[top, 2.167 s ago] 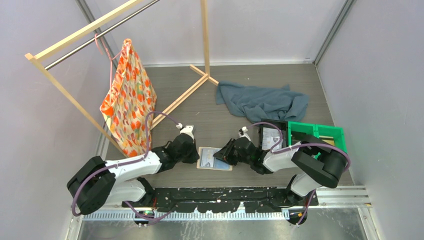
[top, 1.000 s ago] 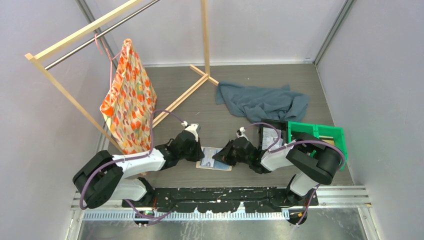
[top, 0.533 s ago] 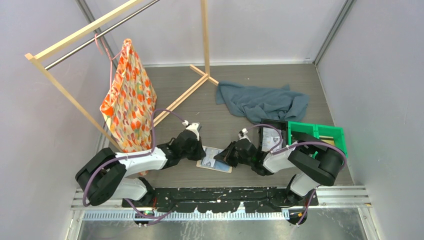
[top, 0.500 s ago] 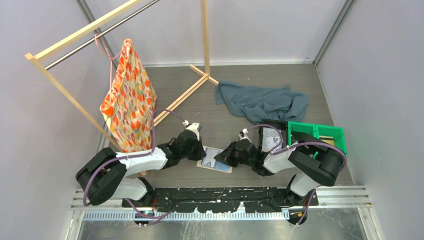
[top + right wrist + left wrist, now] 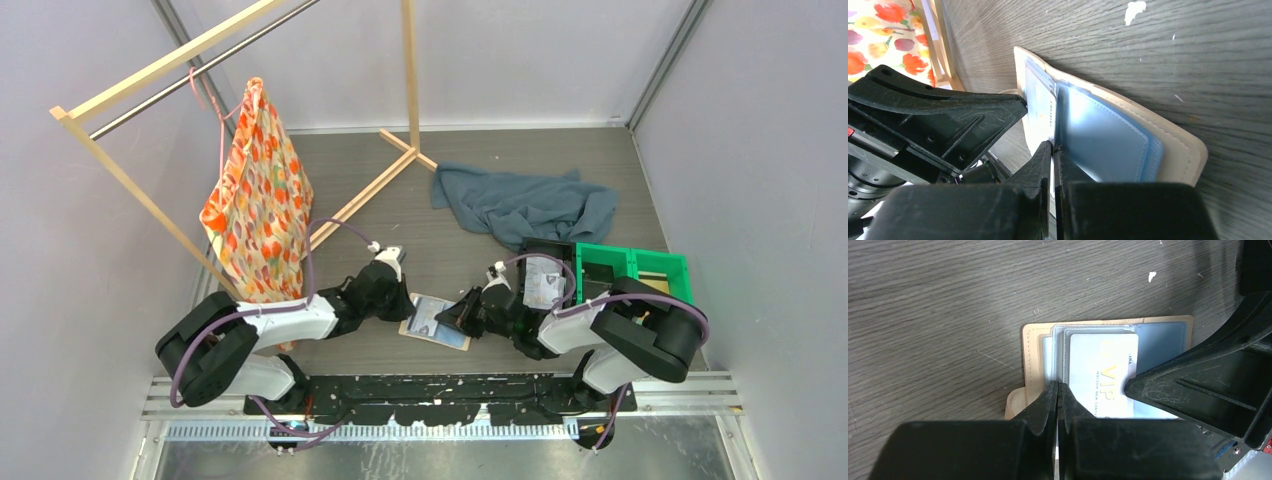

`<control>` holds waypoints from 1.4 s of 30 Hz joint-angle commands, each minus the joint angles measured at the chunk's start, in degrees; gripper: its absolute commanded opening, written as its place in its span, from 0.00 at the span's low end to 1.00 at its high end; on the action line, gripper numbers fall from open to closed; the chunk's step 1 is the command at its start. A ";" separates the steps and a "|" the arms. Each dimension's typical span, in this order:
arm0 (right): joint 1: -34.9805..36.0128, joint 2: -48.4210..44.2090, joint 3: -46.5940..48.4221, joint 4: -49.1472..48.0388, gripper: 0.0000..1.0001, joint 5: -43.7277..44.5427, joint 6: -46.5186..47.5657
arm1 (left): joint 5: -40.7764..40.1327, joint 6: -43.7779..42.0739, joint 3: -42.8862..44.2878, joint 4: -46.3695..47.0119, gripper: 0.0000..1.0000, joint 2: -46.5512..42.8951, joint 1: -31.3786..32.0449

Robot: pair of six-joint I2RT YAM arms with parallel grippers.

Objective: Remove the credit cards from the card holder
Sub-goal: Remove the credit card from the card holder.

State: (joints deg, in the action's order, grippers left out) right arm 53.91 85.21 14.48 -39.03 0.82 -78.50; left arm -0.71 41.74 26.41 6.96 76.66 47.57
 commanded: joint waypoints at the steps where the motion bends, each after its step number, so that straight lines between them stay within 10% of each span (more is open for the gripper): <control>1: -0.18 -2.32 -1.56 -0.26 0.01 1.64 0.02 | -2.40 -1.28 -1.36 -6.56 0.01 1.52 -0.02; 12: -1.74 -6.07 -2.71 3.49 0.01 0.69 1.85 | -1.83 -1.57 -1.02 -6.79 0.00 0.84 -0.02; 20: -3.11 -9.04 -2.54 6.97 0.21 -0.05 2.65 | 3.66 -1.68 0.01 -8.28 0.01 -3.91 -0.02; 42: -3.32 0.47 1.22 -0.79 0.21 -4.73 1.60 | 9.06 -0.24 -0.87 1.91 0.01 3.53 -0.02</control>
State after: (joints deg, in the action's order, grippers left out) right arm 50.76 84.82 14.41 -37.60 -3.33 -76.90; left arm 8.54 41.78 26.17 6.92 76.82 47.59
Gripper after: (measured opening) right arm 0.235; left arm 0.010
